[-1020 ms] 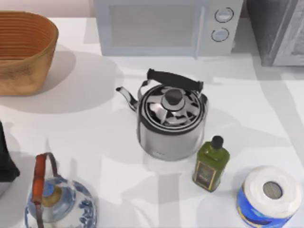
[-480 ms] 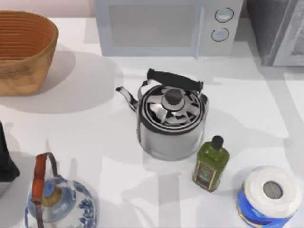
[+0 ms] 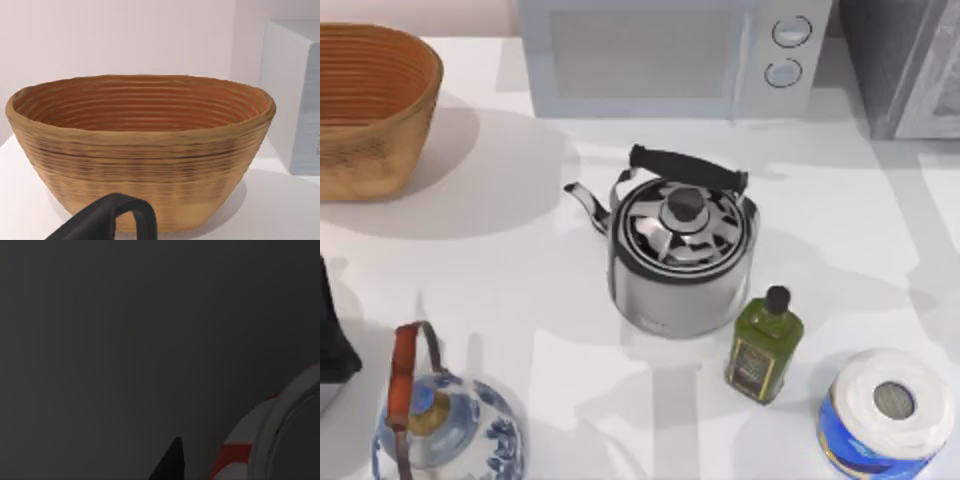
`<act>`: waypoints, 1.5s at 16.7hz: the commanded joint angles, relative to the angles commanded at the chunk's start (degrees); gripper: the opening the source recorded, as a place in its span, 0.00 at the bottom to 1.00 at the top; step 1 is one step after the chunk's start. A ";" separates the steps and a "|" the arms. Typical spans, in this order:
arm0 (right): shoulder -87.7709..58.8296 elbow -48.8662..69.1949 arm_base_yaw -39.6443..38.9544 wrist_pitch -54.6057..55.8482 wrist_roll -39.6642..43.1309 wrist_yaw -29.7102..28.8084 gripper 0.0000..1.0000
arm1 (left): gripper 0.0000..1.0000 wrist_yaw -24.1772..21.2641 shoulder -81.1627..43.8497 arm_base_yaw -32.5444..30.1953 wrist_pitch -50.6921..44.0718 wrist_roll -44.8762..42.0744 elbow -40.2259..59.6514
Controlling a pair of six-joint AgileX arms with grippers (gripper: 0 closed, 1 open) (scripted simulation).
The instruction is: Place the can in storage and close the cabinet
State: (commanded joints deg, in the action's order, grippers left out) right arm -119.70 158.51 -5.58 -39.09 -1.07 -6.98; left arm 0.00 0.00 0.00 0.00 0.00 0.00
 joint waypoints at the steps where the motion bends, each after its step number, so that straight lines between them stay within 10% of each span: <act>1: 0.00 0.00 0.00 0.00 0.00 0.00 0.00 | 1.00 0.00 0.00 0.00 0.00 0.00 0.00; 15: 0.00 0.00 0.00 0.00 0.00 0.00 0.98 | 1.00 0.00 0.00 0.00 0.00 0.00 0.00; 25: 0.01 -0.02 -0.12 0.00 0.00 0.00 1.00 | 1.00 0.00 0.00 0.00 0.00 0.00 0.00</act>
State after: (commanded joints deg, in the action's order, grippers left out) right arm -119.69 158.49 -5.70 -39.09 -1.07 -6.98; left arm 0.00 0.00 0.00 0.00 0.00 0.00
